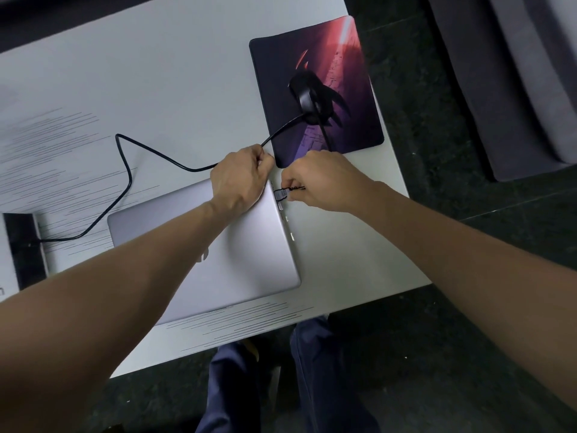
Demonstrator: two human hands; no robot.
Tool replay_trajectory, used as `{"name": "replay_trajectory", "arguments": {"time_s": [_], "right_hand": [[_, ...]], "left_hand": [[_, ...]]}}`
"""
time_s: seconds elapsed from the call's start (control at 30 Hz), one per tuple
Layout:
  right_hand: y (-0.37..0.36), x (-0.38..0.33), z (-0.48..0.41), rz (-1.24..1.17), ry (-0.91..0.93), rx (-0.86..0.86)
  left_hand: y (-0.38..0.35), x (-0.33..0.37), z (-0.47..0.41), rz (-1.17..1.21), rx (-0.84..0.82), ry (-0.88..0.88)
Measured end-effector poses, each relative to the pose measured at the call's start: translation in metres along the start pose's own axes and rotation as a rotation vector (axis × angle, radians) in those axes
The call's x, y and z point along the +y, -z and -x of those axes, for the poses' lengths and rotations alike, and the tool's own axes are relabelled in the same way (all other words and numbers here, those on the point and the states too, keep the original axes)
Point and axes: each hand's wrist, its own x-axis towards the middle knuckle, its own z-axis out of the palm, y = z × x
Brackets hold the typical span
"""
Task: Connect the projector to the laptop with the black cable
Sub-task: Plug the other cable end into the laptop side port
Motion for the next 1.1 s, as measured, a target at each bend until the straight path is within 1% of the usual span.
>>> {"name": "replay_trajectory", "arguments": {"time_s": [0.2,0.43,0.57,0.7,0.8,1.0,1.1], "right_hand": [[-0.005,-0.006,-0.003,0.086,-0.007,0.014],[-0.016,0.002,-0.001,0.027,-0.014,0.066],[-0.023,0.005,-0.003,0.016,-0.04,0.058],[-0.024,0.005,-0.004,0.028,-0.045,0.029],[-0.029,0.006,-0.002,0.059,-0.035,0.024],[-0.038,0.006,-0.002,0.067,-0.029,0.049],[-0.041,0.005,-0.002,0.087,-0.023,0.097]], "left_hand": [[-0.001,0.002,-0.004,-0.019,0.016,-0.007],[-0.005,0.0,-0.003,-0.033,-0.017,-0.041],[-0.007,-0.004,0.0,-0.026,-0.045,-0.102],[-0.009,-0.011,0.008,0.024,0.001,-0.181],[-0.011,-0.015,0.015,0.006,0.012,-0.221],[-0.003,-0.027,0.025,-0.034,-0.004,-0.276],[0.001,-0.032,0.028,-0.043,-0.006,-0.293]]}}
